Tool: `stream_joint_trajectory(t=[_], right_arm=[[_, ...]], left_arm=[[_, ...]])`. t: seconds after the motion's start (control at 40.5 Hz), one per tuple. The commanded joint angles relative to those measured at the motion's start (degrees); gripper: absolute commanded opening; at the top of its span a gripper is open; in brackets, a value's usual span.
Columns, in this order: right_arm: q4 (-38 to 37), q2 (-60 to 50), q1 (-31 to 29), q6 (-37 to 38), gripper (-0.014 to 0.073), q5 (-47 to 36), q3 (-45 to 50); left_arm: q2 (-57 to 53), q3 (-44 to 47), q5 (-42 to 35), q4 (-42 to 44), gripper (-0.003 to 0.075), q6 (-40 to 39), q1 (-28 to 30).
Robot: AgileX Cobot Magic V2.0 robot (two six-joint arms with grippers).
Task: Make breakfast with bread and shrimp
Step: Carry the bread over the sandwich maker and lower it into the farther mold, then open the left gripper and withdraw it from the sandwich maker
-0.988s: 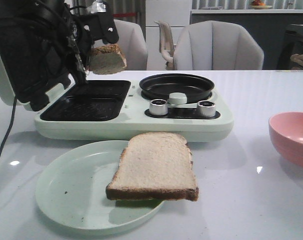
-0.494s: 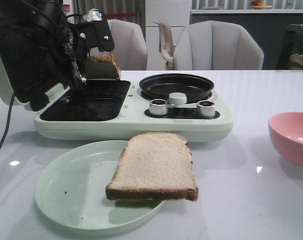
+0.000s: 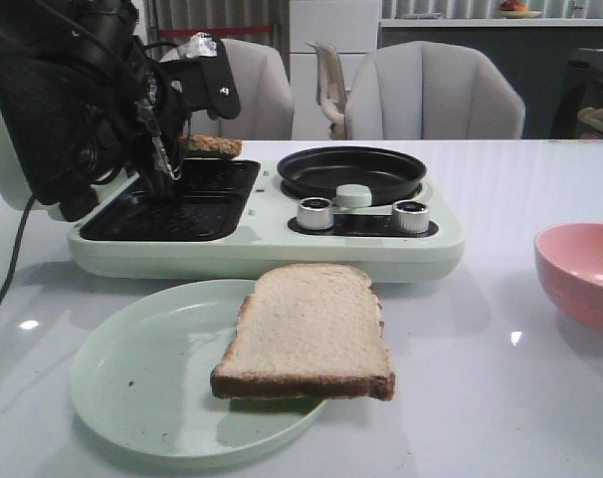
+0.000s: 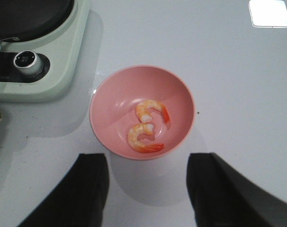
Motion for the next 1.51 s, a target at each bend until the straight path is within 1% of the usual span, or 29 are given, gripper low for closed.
stream_joint_trajectory(t=[0.0,0.124,0.173,0.247,0.346,0.395,0.642,0.791,0.84,0.89,0.964,1.038,1.062,1.137,1.161,1.235,1.285,1.384,1.483], right_arm=[[-0.35,-0.05,0.11,-0.59,0.0486,-4.27,-1.45],[-0.35,-0.05,0.11,-0.59,0.0486,-4.27,-1.45],[-0.35,-0.05,0.11,-0.59,0.0486,-4.27,-1.45],[-0.35,-0.05,0.11,-0.59,0.0486,-4.27,-1.45],[-0.35,-0.05,0.11,-0.59,0.0486,-4.27,-1.45],[-0.35,-0.05,0.11,-0.59,0.0486,-4.27,-1.45],[-0.35,-0.05,0.11,-0.59,0.0486,-4.27,-1.45],[-0.35,-0.05,0.11,-0.59,0.0486,-4.27,-1.45],[-0.35,-0.05,0.11,-0.59,0.0486,-4.27,-1.45],[-0.35,-0.05,0.11,-0.59,0.0486,-4.27,-1.45],[-0.35,-0.05,0.11,-0.59,0.0486,-4.27,-1.45],[-0.35,-0.05,0.11,-0.59,0.0486,-4.27,-1.45],[-0.35,-0.05,0.11,-0.59,0.0486,-4.27,-1.45],[-0.35,-0.05,0.11,-0.59,0.0486,-4.27,-1.45],[-0.35,-0.05,0.11,-0.59,0.0486,-4.27,-1.45],[-0.35,-0.05,0.11,-0.59,0.0486,-4.27,-1.45],[-0.35,-0.05,0.11,-0.59,0.0486,-4.27,-1.45],[-0.35,-0.05,0.11,-0.59,0.0486,-4.27,-1.45],[-0.35,-0.05,0.11,-0.59,0.0486,-4.27,-1.45]], left_arm=[[-4.56,-1.44,2.29,1.18,0.0303,-0.56,-0.5],[-4.8,-1.44,2.65,1.18,0.0306,-0.56,-0.5],[-4.93,-1.44,2.78,1.18,0.0321,-0.56,-0.5],[-5.37,-1.19,2.78,1.18,0.0381,-0.56,-0.5],[-6.0,0.03,2.67,1.18,0.0481,-0.56,-0.61],[-6.54,0.87,2.67,1.18,0.051,-0.56,-0.61],[-10.91,6.25,0.55,1.18,0.051,-0.56,-0.61],[-15.12,10.24,0.49,0.42,0.051,-0.56,-1.84],[-16.78,11.68,1.62,-0.5,0.051,-0.67,-3.05],[-18.43,12.81,5.03,-2.47,0.051,-0.67,-4.69],[-20.44,13.15,9.96,-9.06,0.051,-0.28,-7.22],[-22.86,13.15,14.34,-19.41,0.051,1.46,-9.74],[-23.62,13.15,15.76,-22.81,0.051,3.42,-10.43],[-27.2,13.15,19.6,-36.54,0.051,9.9,-12.95],[-28.22,13.15,21.08,-39.74,0.051,12.04,-13.55],[-32.34,13.25,25.0,-49.4,0.051,15.24,-15.34],[-35.34,13.55,26.92,-54.85,0.051,16.16,-15.9],[-42.71,15.69,28.04,-63.97,0.051,16.27,-16.27],[-49.96,19.7,27.91,-68.74,0.051,16.27,-16.27]])
